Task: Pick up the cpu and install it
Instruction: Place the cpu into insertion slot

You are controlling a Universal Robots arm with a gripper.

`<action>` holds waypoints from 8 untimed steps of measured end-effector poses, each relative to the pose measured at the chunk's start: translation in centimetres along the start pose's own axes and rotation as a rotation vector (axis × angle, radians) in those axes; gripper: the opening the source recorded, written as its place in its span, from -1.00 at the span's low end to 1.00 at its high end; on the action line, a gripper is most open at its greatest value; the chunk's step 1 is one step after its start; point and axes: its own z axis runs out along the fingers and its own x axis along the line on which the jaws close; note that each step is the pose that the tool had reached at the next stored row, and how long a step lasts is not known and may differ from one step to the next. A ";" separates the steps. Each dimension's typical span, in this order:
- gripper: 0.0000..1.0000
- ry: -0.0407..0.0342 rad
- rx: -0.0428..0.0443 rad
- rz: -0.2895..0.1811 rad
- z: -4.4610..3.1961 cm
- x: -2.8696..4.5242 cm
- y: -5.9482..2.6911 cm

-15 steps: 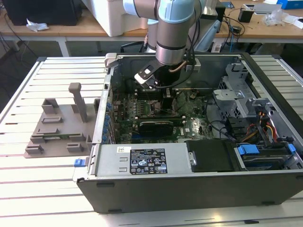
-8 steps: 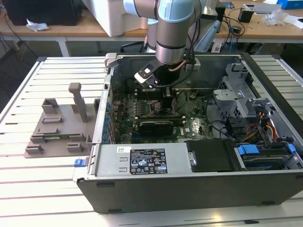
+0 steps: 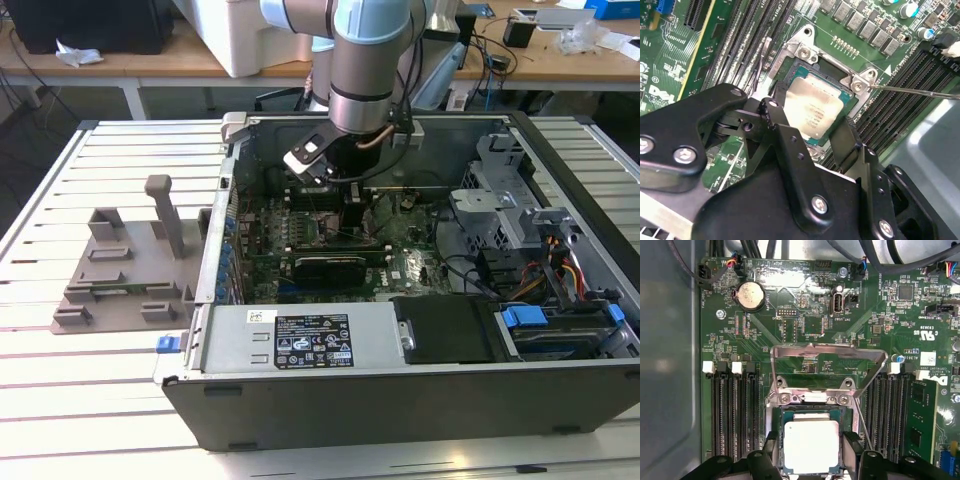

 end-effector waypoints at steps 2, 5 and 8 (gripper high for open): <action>0.23 -0.0002 -0.0001 0.000 0.07 -0.02 0.01; 0.23 -0.0008 0.0000 0.000 0.15 -0.05 0.02; 0.23 -0.0008 0.0000 0.000 0.20 -0.27 0.02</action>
